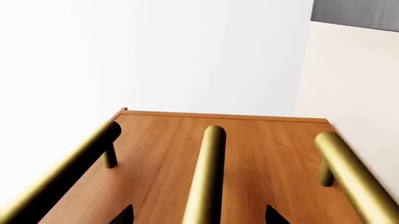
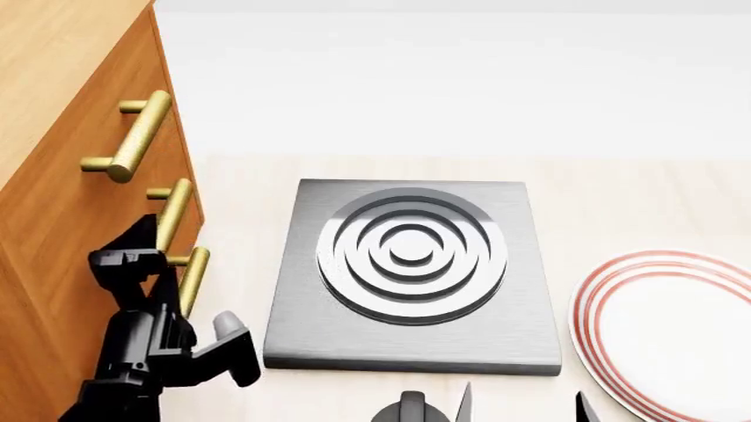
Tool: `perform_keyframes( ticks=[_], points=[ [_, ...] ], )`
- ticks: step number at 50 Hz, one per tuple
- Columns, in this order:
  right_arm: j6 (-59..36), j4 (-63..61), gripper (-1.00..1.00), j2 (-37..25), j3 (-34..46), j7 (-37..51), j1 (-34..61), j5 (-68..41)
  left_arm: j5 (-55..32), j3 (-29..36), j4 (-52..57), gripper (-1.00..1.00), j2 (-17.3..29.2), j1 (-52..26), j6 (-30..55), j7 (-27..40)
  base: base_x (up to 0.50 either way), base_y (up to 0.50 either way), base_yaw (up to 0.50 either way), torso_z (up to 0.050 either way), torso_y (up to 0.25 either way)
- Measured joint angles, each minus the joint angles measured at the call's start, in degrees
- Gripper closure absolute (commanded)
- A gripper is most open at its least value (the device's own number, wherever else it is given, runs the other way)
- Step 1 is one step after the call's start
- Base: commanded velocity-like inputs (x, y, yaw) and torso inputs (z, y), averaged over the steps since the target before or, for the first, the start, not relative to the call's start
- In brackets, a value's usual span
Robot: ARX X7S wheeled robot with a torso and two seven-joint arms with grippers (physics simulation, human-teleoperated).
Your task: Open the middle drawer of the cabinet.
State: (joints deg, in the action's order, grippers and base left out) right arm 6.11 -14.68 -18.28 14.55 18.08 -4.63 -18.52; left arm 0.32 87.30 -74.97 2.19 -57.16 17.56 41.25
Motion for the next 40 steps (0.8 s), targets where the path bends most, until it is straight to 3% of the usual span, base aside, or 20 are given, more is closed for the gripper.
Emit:
perform_keyframes(
  ticks=[40],
  points=[
    [0.3,-0.2,-1.0,-0.6,0.2,0.7,-0.1,-0.6,-2.8,1.5,1.0,1.0,-1.3,-0.1,-0.2,1.6,0.0,0.0,0.0,0.0,0.0]
  ],
)
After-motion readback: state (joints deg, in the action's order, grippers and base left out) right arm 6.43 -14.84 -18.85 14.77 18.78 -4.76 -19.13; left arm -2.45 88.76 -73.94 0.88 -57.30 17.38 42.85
